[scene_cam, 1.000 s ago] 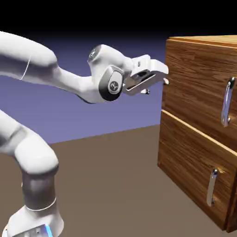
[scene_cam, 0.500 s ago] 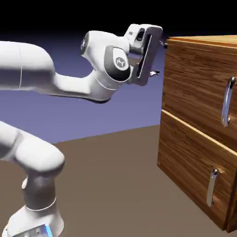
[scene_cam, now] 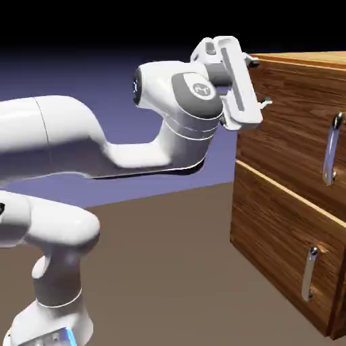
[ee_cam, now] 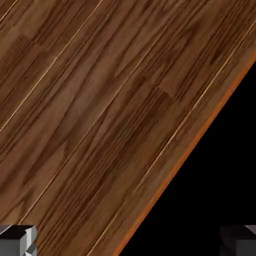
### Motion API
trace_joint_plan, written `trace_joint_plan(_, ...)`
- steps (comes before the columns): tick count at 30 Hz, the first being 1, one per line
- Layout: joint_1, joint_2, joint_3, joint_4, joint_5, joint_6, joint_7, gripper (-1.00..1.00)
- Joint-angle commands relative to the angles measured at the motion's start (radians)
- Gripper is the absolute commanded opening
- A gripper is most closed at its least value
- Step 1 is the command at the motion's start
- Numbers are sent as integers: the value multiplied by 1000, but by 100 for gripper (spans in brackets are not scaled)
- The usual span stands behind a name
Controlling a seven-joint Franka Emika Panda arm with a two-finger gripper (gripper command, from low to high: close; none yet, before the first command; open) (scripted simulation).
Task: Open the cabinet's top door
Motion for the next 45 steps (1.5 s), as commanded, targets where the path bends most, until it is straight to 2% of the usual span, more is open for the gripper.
trace_joint_plan(1, 18, -10, -22, 12, -44, 0, -26, 0)
trace_joint_plan(16, 291, -162, -349, 188, -696, 7, -408, 0)
trace_joint_plan(23, 464, -155, -420, 329, -720, -12, -435, 0)
trace_joint_plan(24, 464, -155, -420, 329, -720, -12, -435, -100)
trace_joint_plan(25, 464, -155, -420, 329, -720, -12, -435, -100)
trace_joint_plan(36, 123, -182, -222, -70, -709, -310, -355, -100)
trace_joint_plan(45, -175, -225, 16, -396, -573, -563, -316, -100)
